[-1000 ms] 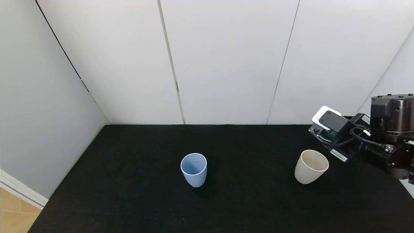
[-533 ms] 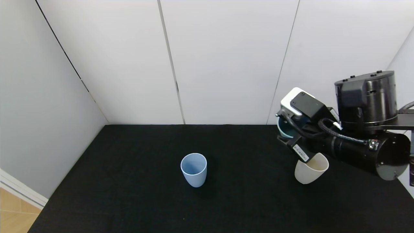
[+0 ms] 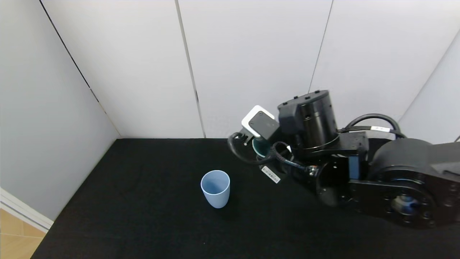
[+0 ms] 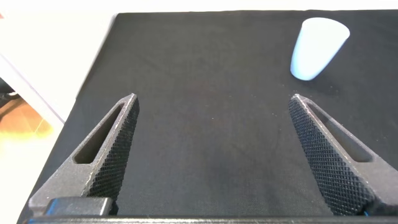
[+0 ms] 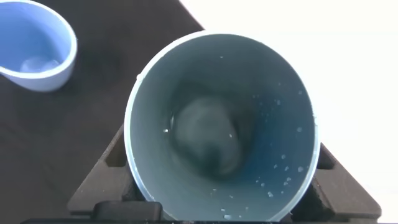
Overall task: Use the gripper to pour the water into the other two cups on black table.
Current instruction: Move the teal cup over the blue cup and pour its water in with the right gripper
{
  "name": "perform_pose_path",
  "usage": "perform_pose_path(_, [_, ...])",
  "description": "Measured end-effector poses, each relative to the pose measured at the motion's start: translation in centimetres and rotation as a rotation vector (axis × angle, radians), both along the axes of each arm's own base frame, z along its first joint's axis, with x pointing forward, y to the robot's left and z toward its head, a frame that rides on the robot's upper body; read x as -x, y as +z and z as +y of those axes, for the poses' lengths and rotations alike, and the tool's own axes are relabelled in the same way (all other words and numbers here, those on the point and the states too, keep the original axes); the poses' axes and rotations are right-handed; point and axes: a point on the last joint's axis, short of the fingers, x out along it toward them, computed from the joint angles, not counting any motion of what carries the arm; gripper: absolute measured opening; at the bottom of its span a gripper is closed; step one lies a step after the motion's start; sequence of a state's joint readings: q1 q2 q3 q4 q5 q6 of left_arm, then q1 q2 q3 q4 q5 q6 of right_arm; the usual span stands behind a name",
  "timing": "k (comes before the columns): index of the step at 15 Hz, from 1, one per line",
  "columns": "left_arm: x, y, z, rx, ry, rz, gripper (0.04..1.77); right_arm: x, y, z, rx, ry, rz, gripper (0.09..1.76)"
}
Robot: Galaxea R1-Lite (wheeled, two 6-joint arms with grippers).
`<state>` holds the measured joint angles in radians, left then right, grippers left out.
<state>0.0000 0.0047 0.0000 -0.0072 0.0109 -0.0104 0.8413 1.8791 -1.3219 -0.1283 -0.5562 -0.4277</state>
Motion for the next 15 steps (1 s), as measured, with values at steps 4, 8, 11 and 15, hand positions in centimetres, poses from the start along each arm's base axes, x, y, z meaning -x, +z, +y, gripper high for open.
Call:
perform_pose_path(4, [0.0,0.0,0.0,0.0,0.0,0.0,1.72,-0.9,-2.7,3.2,0.095,0.0,0.005,1.21])
perform_pose_path(8, [0.0,0.0,0.0,0.0,0.0,0.0,1.72,-1.2,-3.9,5.5,0.184,0.027,-0.023,1.21])
perform_pose_path(11, [0.0,0.0,0.0,0.0,0.0,0.0,1.72,-1.6,-4.3,7.2,0.243,0.046,-0.055,1.21])
perform_pose_path(15, [0.0,0.0,0.0,0.0,0.0,0.0,1.72,-2.4,-5.2,9.1,0.339,0.053,-0.096,1.21])
